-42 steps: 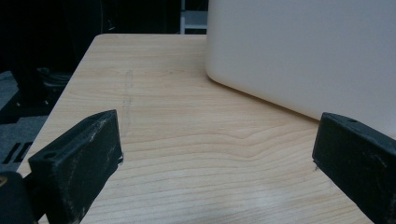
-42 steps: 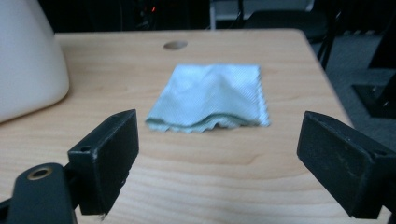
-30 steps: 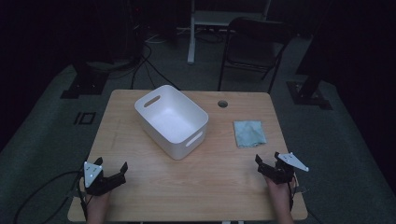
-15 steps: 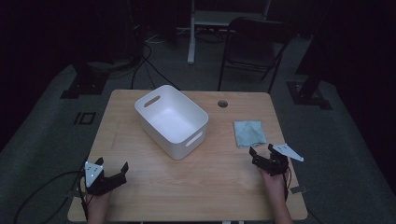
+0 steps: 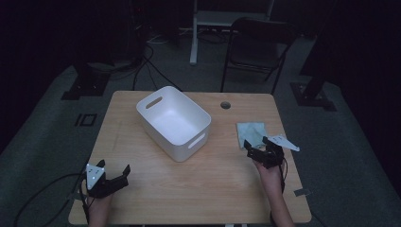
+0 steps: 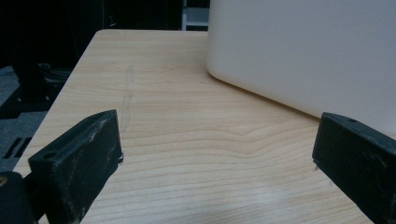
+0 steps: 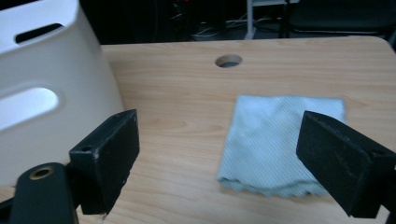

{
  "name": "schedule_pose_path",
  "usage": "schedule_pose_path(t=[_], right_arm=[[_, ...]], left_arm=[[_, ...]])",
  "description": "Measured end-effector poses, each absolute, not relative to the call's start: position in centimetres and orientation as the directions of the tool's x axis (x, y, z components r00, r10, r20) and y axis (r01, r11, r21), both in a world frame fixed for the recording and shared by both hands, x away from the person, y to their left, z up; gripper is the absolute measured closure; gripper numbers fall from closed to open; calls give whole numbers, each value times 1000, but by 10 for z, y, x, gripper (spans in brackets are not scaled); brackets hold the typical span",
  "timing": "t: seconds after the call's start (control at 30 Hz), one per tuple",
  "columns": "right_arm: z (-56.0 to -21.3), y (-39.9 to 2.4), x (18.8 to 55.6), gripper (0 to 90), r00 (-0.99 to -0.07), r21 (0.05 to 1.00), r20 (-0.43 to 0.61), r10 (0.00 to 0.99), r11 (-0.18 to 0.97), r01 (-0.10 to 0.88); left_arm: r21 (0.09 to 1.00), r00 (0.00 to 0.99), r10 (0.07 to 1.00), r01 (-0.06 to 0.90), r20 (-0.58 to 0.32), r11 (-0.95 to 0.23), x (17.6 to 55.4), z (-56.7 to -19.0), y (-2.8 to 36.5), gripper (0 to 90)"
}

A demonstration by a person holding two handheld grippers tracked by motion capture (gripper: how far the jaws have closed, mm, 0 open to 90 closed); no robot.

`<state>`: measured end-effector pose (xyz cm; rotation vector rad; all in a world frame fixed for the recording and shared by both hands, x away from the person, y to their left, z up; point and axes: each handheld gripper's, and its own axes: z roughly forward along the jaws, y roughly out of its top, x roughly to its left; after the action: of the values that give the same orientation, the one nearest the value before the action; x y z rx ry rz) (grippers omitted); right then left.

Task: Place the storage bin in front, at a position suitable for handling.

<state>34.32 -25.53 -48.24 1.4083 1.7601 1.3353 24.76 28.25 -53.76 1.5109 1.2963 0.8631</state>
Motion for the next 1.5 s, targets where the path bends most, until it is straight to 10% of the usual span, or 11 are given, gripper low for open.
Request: schedule_pose_path(t=[1.5], right_arm=[[-427,-156,392,138,-502,924,143,853,67,377]], left_arm=[[946,205,976,325,-72,1,247,-537,283,15]])
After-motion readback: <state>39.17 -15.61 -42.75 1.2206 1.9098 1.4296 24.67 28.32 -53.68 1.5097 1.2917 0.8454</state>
